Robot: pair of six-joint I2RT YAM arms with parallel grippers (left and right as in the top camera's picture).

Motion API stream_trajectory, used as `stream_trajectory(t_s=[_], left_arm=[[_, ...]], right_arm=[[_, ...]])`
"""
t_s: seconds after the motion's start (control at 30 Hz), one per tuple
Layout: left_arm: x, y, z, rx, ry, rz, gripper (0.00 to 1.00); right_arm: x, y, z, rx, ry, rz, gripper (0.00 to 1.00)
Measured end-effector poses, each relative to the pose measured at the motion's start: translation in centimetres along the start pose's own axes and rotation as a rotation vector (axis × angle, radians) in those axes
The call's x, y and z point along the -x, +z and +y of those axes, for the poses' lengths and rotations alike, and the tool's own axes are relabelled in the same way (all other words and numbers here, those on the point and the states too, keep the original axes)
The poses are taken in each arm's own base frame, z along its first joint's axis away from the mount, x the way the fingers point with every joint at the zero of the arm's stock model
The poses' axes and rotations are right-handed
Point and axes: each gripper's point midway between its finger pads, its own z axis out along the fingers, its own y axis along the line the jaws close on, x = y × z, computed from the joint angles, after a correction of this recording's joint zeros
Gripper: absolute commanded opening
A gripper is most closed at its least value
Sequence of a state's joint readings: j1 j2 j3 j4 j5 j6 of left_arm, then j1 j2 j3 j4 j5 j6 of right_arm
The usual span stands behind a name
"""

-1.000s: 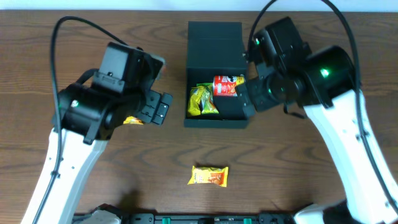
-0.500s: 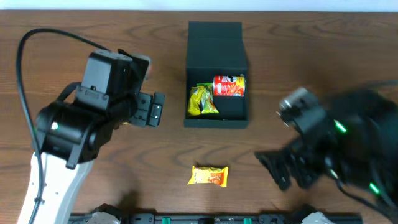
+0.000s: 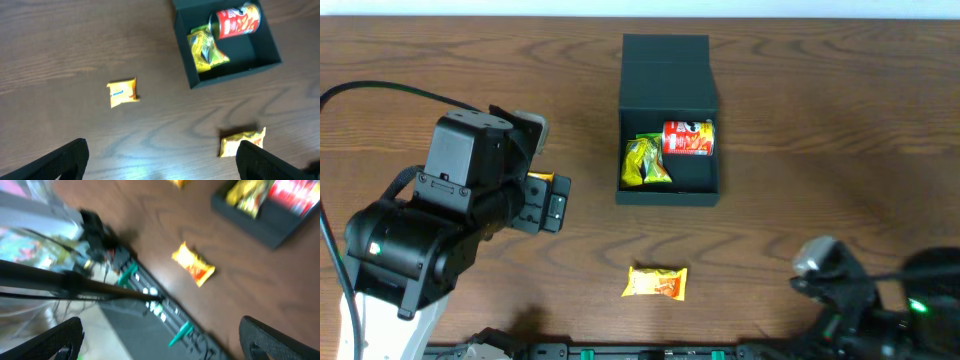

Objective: Pack container
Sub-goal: 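Reach the right gripper to the Julie's Peanut Butter packet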

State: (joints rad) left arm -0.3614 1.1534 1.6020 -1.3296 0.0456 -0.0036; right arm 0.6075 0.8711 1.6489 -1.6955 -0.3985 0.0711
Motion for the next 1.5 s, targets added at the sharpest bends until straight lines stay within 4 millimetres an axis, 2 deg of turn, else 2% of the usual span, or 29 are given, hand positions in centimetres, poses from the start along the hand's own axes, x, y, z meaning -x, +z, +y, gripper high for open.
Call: stream_trajectory(t_s=[0.13, 0.27, 0.33, 0.43, 0.5, 0.63, 0.7, 0.77, 0.97, 1.1, 1.2, 1.43, 1.5], left_arm=[[-0.3, 0.0, 0.0, 0.001, 0.000, 0.012, 0.95], [-0.4, -0.1, 0.0, 0.001, 0.000, 0.012, 0.95], [-0.4, -0.1, 0.0, 0.001, 0.000, 0.012, 0.95], [-0.6, -0.1, 0.0, 0.001, 0.000, 0.020, 0.96], [-0.7, -0.1, 0.0, 0.002, -0.001, 0.024, 0.95], [-0.7, -0.1, 0.1, 0.002, -0.009, 0.024, 0.95], [-0.7, -0.1, 0.1, 0.002, -0.016, 0.025, 0.96], [-0.7, -0.1, 0.1, 0.002, -0.020, 0.024, 0.96], [-0.8, -0.1, 0.1, 0.002, -0.023, 0.028, 0.96], [-0.8, -0.1, 0.1, 0.002, -0.030, 0.027, 0.95], [-0.8, -0.1, 0.1, 0.002, -0.031, 0.029, 0.95], [-1.0, -0.1, 0.1, 0.003, -0.038, 0.037, 0.96], [-1.2, -0.1, 0.1, 0.004, -0.042, 0.044, 0.95]], right_arm=[[-2.3, 2.2, -0.4, 0.032, 0.041, 0.088, 0.99], [-2.9, 3.7, -0.8, 0.050, 0.053, 0.075, 0.99], [-3.3, 5.0, -1.3, 0.051, 0.077, 0.089, 0.99], [-3.7, 8.7, -3.0, 0.040, 0.160, 0.127, 0.99], [-4.0, 10.5, -4.1, 0.012, 0.223, 0.139, 0.99], [-5.5, 13.1, -7.1, -0.113, 0.420, 0.178, 0.99], [-6.0, 14.0, -8.0, -0.146, 0.457, 0.185, 0.99], [-6.2, 15.0, -8.0, -0.126, 0.395, 0.189, 0.99], [-7.3, 16.7, -6.4, -0.033, 0.152, 0.303, 0.99], [-6.7, 18.5, -6.1, 0.002, 0.050, 0.336, 0.99], [-6.1, 20.3, -6.4, 0.005, 0.027, 0.358, 0.99], [-5.9, 23.6, -9.0, -0.092, -0.020, 0.424, 0.99], [-6.0, 24.2, -9.0, -0.094, -0.067, 0.441, 0.99]])
